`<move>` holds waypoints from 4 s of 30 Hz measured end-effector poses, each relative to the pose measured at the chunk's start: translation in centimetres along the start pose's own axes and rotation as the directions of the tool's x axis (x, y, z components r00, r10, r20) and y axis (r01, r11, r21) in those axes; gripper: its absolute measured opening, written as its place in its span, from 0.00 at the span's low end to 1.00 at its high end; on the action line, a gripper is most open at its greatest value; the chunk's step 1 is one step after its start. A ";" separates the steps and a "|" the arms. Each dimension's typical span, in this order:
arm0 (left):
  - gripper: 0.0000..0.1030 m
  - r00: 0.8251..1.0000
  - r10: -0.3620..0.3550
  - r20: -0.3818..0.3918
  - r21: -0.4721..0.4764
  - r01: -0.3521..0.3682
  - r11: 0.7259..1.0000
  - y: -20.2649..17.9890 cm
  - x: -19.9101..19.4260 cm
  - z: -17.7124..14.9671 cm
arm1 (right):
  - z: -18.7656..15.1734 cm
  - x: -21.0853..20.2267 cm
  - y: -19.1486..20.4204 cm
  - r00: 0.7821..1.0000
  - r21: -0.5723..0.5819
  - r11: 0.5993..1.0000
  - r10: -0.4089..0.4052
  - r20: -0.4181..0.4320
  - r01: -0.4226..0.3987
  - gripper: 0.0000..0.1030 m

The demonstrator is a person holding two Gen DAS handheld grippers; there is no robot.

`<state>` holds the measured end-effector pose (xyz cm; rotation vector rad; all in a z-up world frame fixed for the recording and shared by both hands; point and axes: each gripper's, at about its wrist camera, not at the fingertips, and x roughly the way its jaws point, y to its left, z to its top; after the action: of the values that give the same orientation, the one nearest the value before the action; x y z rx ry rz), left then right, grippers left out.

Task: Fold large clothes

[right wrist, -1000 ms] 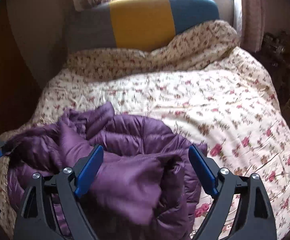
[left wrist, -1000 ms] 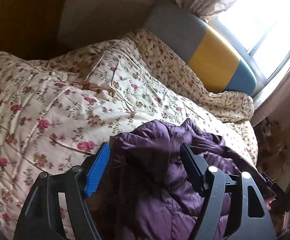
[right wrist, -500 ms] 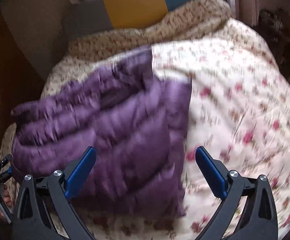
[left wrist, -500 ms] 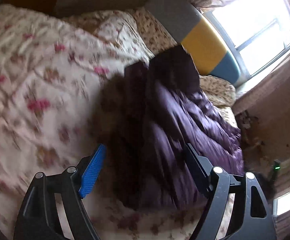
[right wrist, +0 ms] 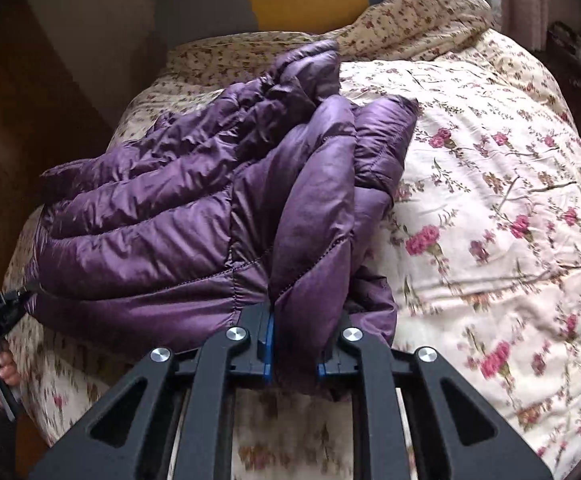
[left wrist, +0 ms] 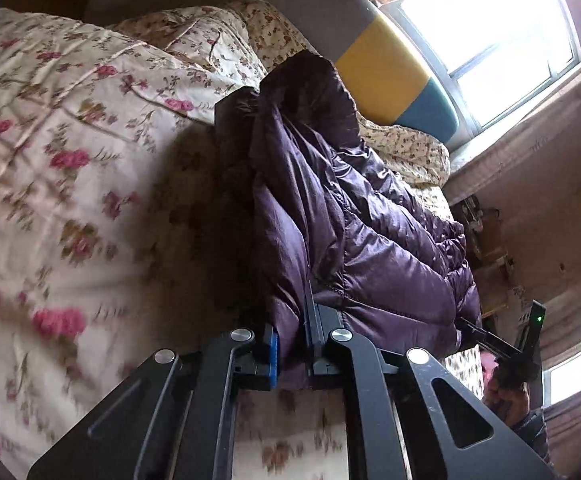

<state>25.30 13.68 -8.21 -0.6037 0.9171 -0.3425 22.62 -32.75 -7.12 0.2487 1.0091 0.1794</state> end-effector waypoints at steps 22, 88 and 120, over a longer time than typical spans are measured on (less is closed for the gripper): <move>0.17 0.999 0.014 -0.048 0.046 -0.012 0.999 -0.6 -12.4 -15.6 | -18.2 -11.6 0.8 0.995 -0.139 0.989 -0.055 -0.080 0.043 0.47; 0.05 0.815 0.541 0.208 0.163 -0.574 0.802 -2.2 4.9 -2.2 | -1.2 7.1 0.9 0.925 -0.010 0.933 -0.355 0.138 0.359 0.17; 0.11 0.828 0.487 0.279 0.117 -0.532 0.838 -5.7 0.0 -2.1 | -0.2 0.5 4.8 0.896 0.018 0.925 -0.373 0.243 0.380 0.57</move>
<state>23.41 8.47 -5.60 -0.1945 0.7662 0.1304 22.54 -28.02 -6.30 0.0408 0.7923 -0.1872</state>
